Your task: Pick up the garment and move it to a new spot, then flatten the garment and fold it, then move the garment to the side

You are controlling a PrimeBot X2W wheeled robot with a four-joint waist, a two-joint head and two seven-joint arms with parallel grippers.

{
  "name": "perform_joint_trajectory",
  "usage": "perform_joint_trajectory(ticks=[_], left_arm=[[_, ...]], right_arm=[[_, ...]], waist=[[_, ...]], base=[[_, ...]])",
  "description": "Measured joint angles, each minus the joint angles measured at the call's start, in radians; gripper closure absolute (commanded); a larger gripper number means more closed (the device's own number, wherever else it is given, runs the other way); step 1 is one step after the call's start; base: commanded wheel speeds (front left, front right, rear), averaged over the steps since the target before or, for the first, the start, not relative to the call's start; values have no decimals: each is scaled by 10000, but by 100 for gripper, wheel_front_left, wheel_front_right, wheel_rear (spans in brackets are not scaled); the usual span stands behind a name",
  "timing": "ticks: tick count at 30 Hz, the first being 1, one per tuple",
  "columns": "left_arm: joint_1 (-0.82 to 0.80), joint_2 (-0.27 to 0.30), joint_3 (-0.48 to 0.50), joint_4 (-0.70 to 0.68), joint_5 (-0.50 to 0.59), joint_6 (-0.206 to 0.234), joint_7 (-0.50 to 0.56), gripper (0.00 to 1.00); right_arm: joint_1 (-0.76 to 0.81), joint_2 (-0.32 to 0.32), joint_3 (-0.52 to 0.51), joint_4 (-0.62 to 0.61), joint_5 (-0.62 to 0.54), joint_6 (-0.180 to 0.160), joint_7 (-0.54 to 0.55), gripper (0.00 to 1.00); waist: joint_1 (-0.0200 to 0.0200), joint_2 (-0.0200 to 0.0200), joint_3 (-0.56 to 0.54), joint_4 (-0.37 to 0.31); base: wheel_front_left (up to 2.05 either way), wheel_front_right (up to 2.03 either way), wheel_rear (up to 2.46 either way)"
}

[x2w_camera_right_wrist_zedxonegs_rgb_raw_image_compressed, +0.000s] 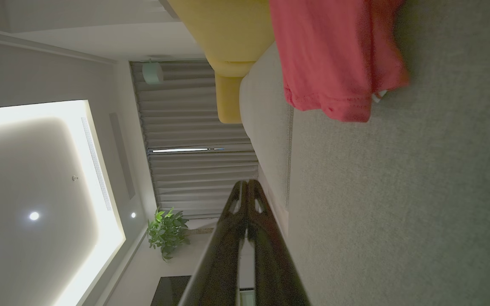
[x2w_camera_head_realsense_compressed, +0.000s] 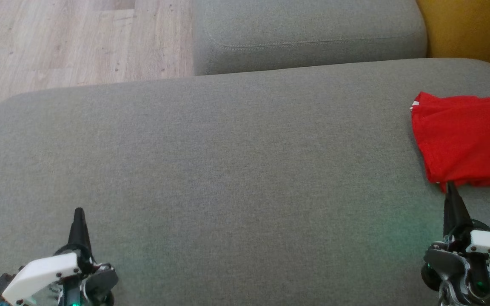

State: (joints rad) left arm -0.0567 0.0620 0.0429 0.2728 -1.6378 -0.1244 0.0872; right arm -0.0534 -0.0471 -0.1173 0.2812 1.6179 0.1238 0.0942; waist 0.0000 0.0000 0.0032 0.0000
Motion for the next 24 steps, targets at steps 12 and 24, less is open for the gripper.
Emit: perform_joint_trajectory(ticks=[12,24], left_arm=[[0,-33,136,2,13,0,10,100],[0,-50,174,2,29,0,33,100]], right_arm=[[0,0,-29,0,0,0,46,100],[0,0,-73,0,0,0,73,100]], waist=[[0,0,-1,0],[0,0,-1,0]], base=[[0,0,0],[0,0,0]])
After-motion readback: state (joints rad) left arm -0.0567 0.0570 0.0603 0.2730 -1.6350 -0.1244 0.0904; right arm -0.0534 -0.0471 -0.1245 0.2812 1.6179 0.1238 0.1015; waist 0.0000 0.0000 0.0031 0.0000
